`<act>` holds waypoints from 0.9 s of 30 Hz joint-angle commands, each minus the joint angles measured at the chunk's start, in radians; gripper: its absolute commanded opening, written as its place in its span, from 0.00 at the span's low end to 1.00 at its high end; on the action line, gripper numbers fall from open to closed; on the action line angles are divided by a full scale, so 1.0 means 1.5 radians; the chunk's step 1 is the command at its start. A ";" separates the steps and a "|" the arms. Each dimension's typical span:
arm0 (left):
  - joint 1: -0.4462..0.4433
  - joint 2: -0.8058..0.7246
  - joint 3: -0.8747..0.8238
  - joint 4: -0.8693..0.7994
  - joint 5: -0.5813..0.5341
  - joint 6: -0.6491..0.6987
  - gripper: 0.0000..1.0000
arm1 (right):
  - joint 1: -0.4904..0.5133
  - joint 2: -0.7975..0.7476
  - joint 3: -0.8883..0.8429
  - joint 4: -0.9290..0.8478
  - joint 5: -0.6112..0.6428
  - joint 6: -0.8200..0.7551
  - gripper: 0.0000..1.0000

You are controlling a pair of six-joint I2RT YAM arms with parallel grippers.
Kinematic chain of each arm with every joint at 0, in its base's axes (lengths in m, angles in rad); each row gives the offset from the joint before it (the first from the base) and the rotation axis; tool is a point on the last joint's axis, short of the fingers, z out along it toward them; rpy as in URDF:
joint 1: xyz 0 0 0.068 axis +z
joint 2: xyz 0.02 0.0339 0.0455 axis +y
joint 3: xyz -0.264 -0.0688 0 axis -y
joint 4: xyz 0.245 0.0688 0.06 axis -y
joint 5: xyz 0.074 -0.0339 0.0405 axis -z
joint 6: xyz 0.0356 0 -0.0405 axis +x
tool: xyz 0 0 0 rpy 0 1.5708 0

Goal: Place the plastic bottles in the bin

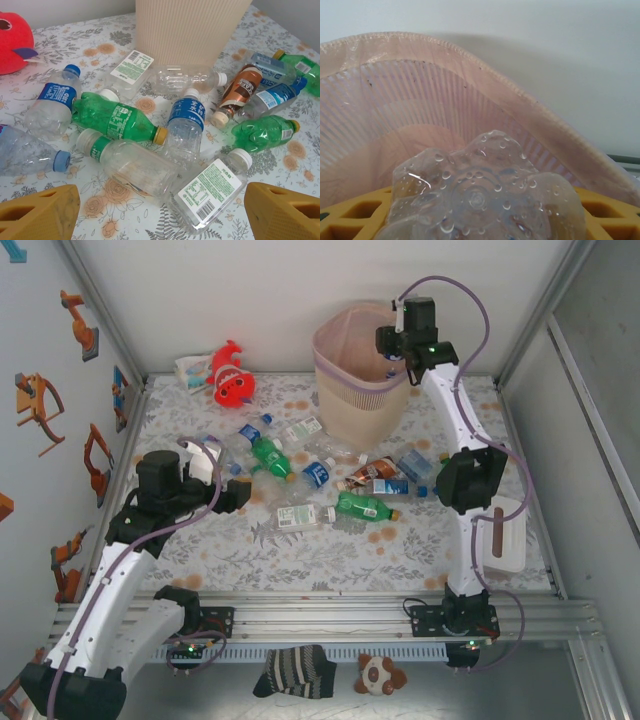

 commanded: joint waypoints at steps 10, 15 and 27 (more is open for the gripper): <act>0.006 0.002 0.006 -0.001 -0.004 -0.004 0.85 | -0.002 -0.056 0.007 -0.063 0.000 -0.004 0.79; 0.007 0.005 0.008 0.000 -0.007 0.000 0.85 | -0.001 -0.098 0.002 -0.062 -0.010 -0.003 0.79; 0.007 0.040 0.020 -0.003 0.026 0.022 0.82 | -0.001 -0.216 -0.062 -0.072 -0.070 0.006 0.77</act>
